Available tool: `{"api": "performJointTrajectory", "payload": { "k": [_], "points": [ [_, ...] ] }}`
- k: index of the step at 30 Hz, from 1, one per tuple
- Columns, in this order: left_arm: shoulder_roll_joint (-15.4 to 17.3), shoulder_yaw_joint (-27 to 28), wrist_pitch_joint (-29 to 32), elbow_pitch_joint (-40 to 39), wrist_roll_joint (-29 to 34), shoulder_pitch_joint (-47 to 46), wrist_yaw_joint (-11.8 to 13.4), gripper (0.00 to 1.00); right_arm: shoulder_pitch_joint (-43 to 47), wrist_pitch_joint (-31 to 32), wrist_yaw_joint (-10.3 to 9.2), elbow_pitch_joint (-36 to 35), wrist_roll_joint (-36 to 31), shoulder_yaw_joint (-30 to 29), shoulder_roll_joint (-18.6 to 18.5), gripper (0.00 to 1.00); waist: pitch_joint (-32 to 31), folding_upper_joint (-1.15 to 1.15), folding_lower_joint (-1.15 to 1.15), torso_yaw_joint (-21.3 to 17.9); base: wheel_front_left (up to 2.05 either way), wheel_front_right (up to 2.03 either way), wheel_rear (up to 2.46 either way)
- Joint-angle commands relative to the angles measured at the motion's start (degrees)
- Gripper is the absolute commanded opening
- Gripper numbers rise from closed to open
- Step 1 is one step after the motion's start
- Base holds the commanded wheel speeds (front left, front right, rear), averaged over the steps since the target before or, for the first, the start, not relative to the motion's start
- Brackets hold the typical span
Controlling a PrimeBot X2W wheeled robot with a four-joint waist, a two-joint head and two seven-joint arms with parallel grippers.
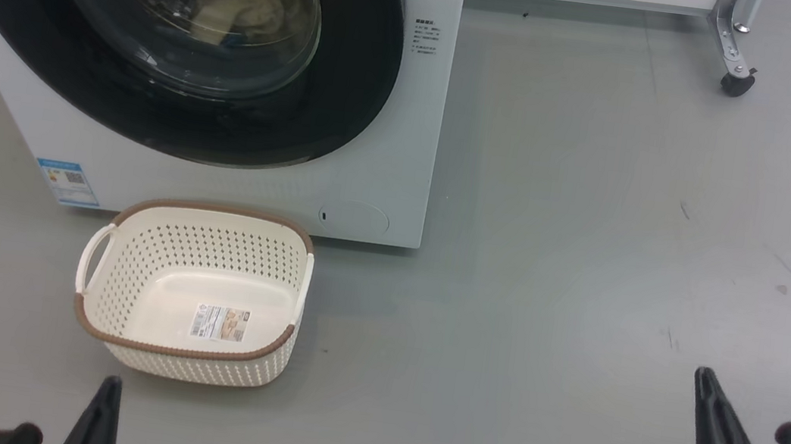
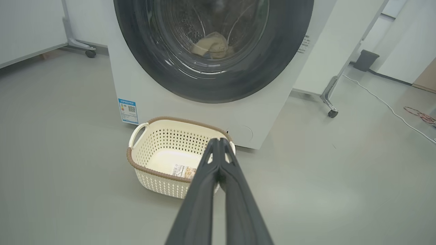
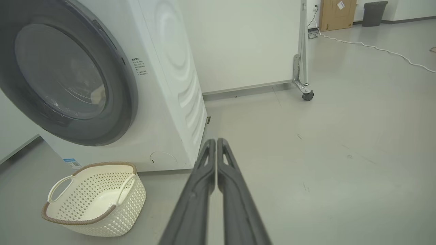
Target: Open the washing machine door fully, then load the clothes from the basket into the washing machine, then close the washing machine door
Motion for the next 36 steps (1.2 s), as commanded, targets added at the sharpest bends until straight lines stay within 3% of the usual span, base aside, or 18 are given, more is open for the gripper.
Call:
{"api": "performJointTrajectory", "payload": {
  "k": [1,36],
  "points": [
    [0.0,0.2,0.2,-0.3,-0.8,-0.3,0.0,0.00,-0.4,0.4,0.00,-0.1,0.8,-0.2,-0.1,0.00,0.0,0.00,0.00,0.0,0.00,0.00,0.00],
    [-1.7,3.3,6.0,-0.9,-20.5,-2.6,0.0,0.00,-1.6,6.2,-0.06,-1.6,24.0,0.6,-0.4,0.00,0.2,0.00,0.00,-0.3,0.00,0.00,0.00]
  ]
}}
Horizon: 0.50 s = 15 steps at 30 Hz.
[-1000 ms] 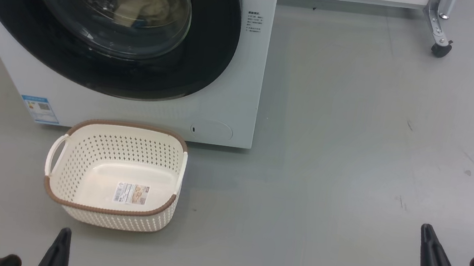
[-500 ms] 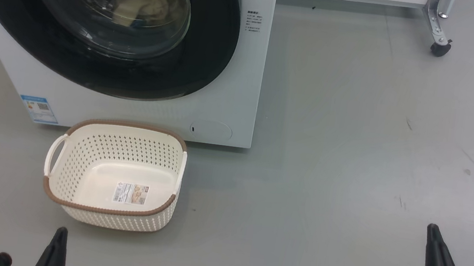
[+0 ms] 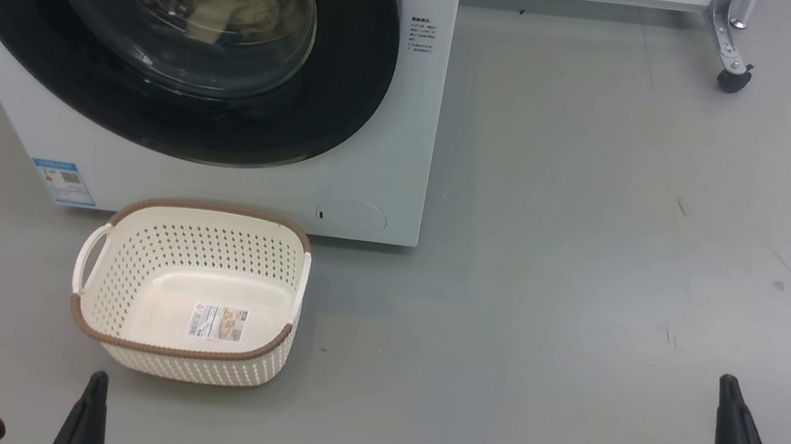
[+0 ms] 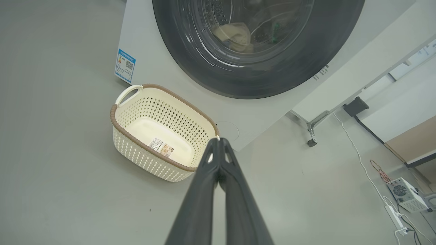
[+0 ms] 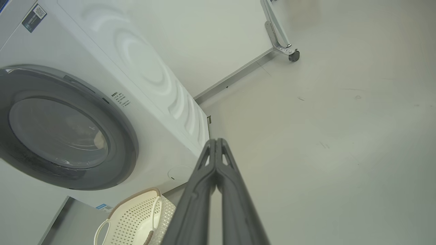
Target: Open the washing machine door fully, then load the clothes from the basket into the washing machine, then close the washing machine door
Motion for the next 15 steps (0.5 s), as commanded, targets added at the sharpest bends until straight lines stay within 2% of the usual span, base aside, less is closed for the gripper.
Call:
{"api": "performJointTrajectory", "payload": {
  "k": [1,15],
  "points": [
    [0.4,1.3,0.3,-2.0,-1.2,-2.7,0.0,0.00,-3.5,0.4,-0.06,-2.2,1.5,0.4,-0.6,0.00,0.0,0.00,0.00,0.0,0.00,0.00,0.00],
    [-0.3,2.6,2.6,-2.2,-9.1,-3.7,0.0,0.00,-4.0,2.8,-0.08,-2.7,10.8,0.6,-0.7,0.00,0.1,0.00,0.00,-0.1,0.00,0.00,0.00]
  ]
}}
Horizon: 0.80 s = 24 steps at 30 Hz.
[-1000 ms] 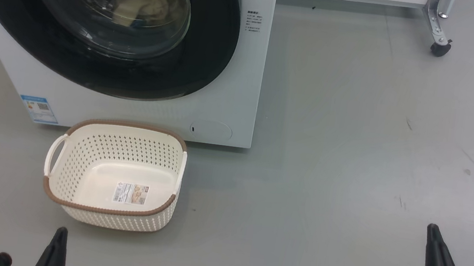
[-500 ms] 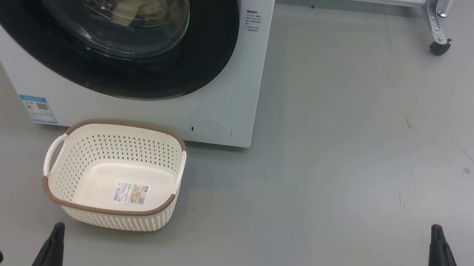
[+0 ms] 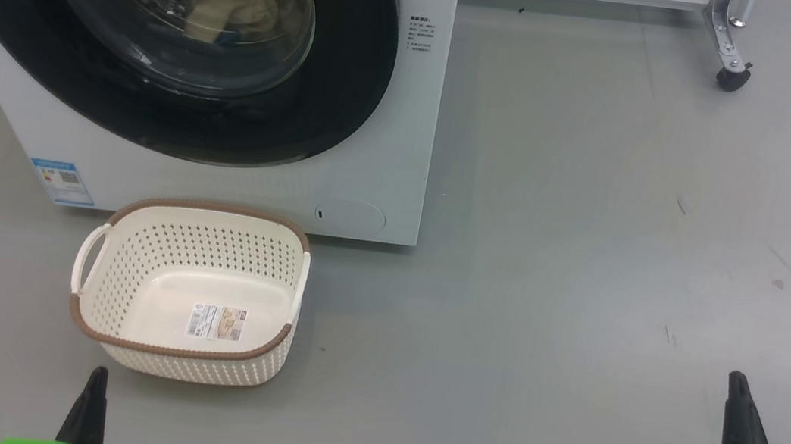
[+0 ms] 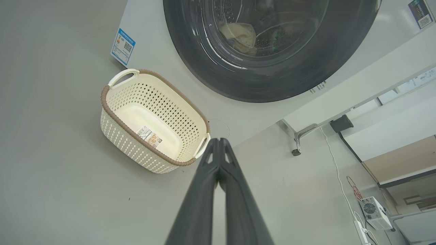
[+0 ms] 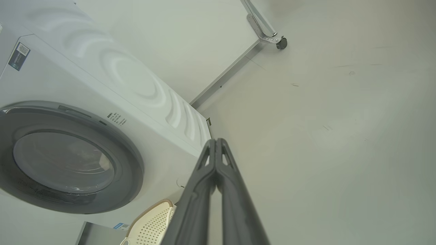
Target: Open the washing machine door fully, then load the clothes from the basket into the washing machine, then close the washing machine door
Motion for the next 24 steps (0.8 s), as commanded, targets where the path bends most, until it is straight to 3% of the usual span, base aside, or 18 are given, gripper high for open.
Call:
{"api": "performJointTrajectory", "payload": {
  "k": [1,24],
  "points": [
    [0.4,1.7,0.3,-2.1,-1.2,-3.0,0.0,0.00,-3.0,0.5,-0.08,-2.2,1.6,0.6,-0.8,0.00,0.0,0.00,0.00,0.0,0.00,0.00,0.00],
    [-0.7,3.7,3.9,-2.5,-13.6,-4.5,0.0,0.00,-3.9,4.3,-0.12,-3.0,16.1,1.0,-0.9,0.00,0.1,0.00,0.00,-0.2,0.00,0.00,0.00]
  ]
}}
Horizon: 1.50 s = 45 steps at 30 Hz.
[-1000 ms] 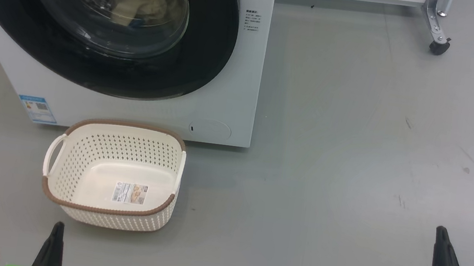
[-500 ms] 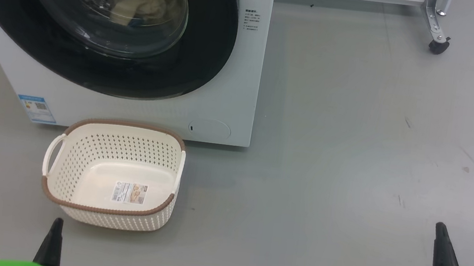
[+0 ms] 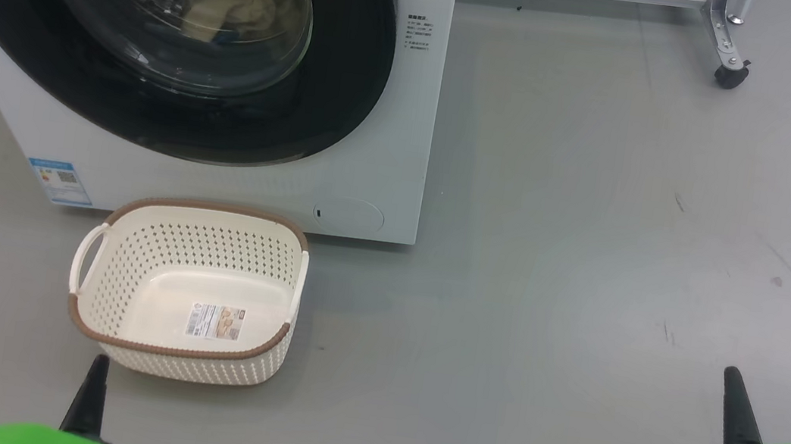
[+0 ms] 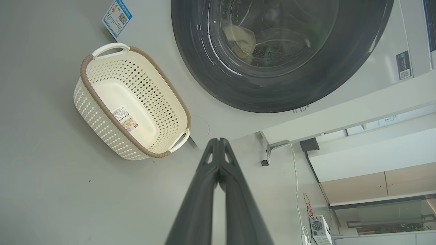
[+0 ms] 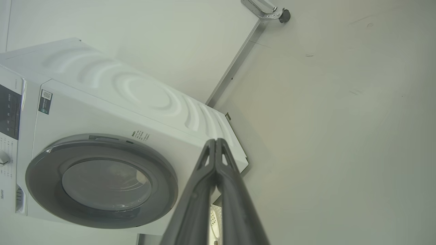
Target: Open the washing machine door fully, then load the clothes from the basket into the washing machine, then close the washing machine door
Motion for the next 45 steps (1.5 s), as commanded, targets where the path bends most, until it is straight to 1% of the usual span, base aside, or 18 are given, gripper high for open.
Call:
{"api": "performJointTrajectory", "payload": {
  "k": [1,45],
  "points": [
    [0.4,1.9,0.3,-2.0,-1.3,-2.9,0.0,0.00,-3.5,0.4,-0.11,-2.1,1.6,0.9,-0.9,0.00,0.0,0.00,0.00,0.0,0.00,0.00,0.00],
    [-1.8,5.9,7.6,-2.8,-26.1,-5.9,0.0,0.00,-5.2,7.9,-0.18,-3.7,30.7,1.7,-1.3,0.00,0.2,0.00,0.00,-0.4,0.00,0.00,0.00]
  ]
}}
